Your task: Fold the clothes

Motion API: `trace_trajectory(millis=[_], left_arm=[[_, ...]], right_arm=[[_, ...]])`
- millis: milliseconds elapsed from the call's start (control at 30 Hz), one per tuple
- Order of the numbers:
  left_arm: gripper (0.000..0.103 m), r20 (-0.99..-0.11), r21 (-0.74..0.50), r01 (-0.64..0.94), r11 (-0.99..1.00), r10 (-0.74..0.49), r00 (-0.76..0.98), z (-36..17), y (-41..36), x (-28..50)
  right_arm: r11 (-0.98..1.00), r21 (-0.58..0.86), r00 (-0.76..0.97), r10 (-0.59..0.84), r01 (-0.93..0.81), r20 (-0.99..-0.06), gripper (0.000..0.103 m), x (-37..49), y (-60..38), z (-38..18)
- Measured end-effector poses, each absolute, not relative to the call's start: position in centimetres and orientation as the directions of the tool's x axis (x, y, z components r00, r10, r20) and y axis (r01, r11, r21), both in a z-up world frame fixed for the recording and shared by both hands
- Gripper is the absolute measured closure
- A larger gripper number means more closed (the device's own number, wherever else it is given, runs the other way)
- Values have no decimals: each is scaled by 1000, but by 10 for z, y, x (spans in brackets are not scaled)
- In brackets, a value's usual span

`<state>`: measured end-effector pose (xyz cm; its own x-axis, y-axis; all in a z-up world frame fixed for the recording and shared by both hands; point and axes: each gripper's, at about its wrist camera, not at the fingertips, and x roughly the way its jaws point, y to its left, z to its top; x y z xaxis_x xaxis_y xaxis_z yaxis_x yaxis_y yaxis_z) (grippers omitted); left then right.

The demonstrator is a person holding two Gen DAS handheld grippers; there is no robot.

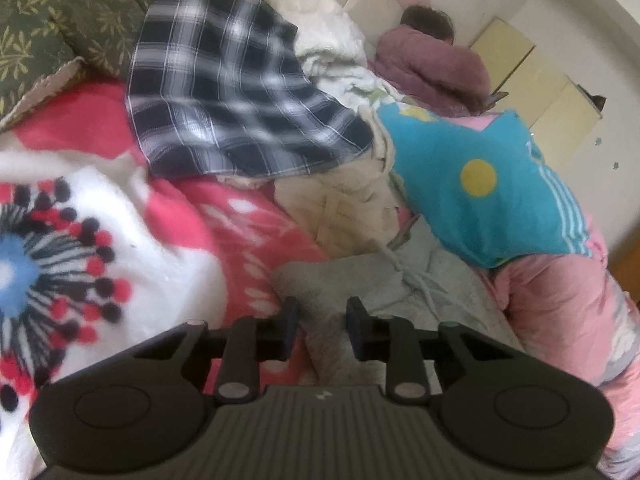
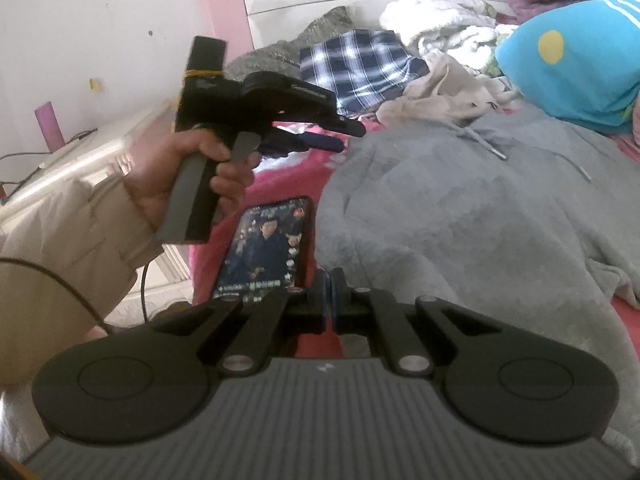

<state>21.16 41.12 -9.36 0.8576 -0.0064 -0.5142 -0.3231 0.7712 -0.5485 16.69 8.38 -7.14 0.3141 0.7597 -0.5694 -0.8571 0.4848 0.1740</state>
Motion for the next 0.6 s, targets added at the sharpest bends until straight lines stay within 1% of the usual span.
trace_trajectory(millis=[100,167,300,367,433,533,600], left_arm=[[82,-510,-527,-321,787,9,860,-92,408,213],[90,-507,-504,-326,800,31,861,-89,406,212],[93,-444,-524,-320,789,68,893,-73,412,198],[93,-431,-525,-323,788,82,899,-69,413,195],[93,-454,-495,-347,797,103,885,-72,413,198],[93,-498,-436,-378,816,131,857,-81,412,204],[93,-512,-433,-383,816,126,849,-85,415,204]], right_arm=[[485,162,318,755,-860,-574,103,166,83,-75],[487,163,317,753,-858,-577,103,167,84,-78],[480,161,323,766,-862,-556,103,165,82,-74],[474,150,329,774,-868,-541,103,162,81,-70],[469,154,319,771,-870,-551,103,164,81,-73],[472,163,296,748,-866,-594,103,168,85,-88],[473,169,293,748,-865,-596,103,167,86,-92]])
